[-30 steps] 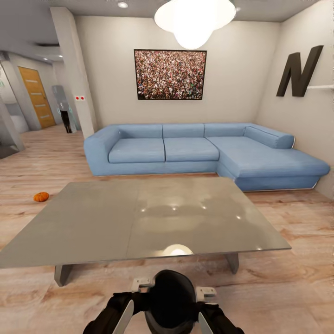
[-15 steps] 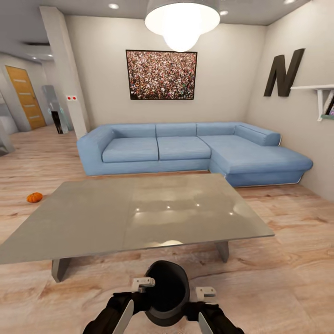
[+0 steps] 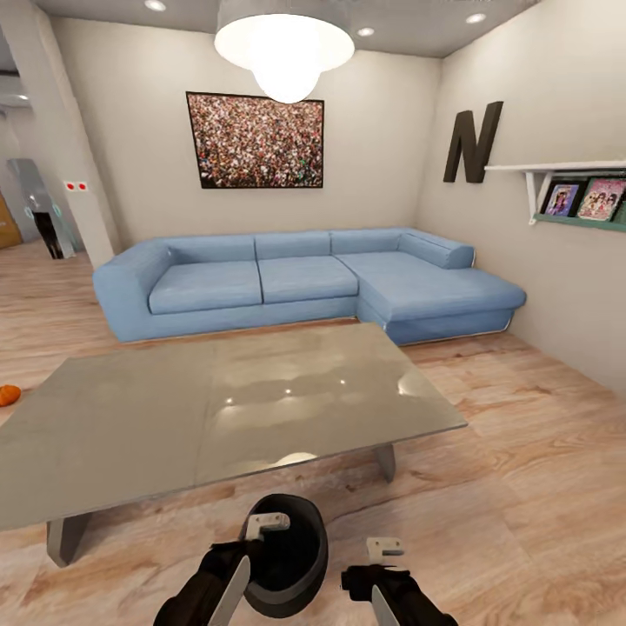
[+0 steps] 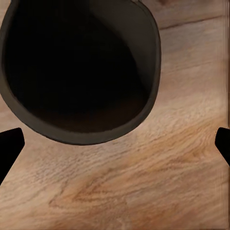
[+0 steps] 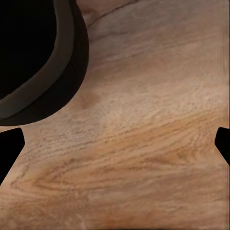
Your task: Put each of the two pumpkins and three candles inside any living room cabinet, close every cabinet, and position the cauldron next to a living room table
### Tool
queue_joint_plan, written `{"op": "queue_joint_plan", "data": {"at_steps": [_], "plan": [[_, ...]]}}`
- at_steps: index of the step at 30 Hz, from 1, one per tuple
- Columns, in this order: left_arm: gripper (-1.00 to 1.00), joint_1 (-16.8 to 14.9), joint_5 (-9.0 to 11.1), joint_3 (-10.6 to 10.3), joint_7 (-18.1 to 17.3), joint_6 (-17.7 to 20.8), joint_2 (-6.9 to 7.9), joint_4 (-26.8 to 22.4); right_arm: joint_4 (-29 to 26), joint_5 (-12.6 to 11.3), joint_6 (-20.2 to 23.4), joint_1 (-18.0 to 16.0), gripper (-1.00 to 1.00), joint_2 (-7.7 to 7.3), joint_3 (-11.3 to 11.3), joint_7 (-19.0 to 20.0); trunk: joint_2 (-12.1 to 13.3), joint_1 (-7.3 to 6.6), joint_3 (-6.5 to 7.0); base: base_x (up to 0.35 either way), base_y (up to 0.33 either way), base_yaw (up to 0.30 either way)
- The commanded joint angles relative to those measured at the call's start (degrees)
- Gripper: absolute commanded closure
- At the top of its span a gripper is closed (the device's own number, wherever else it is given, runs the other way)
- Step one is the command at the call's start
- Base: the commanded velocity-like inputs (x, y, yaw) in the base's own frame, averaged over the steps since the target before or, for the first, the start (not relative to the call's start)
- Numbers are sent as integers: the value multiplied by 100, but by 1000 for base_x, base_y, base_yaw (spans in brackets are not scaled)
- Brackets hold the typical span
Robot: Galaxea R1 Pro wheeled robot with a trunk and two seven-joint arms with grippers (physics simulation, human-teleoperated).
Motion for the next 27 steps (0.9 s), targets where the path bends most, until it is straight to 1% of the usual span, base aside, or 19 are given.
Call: {"op": "queue_joint_plan", "data": {"at_steps": [1, 5, 9, 17, 27], "plan": [[-100, -3, 63, -16, 90, 27, 2, -14, -7, -60, 24, -3, -100, -3, 39, -51, 39, -23, 13, 0, 0, -280], [-100, -5, 71, -10, 337, 31, -14, -14, -11, -60, 4, -3, -100, -3, 42, -52, 199, -111, 85, 0, 0, -280], [-100, -3, 68, -12, 403, 32, -17, -15, -8, -55, 25, -3, -100, -2, 41, -65, 360, -199, 156, 0, 0, -266], [-100, -3, 67, -17, 421, 32, -14, -11, -9, -66, -1, -3, -100, -2, 41, -82, 681, -375, 300, 0, 0, -20], [-100, -2, 59, -17, 421, 30, -14, -10, -7, -91, 81, -3, -100, 7, 6, -93, 1082, -594, 480, 0, 0, 0]]}}
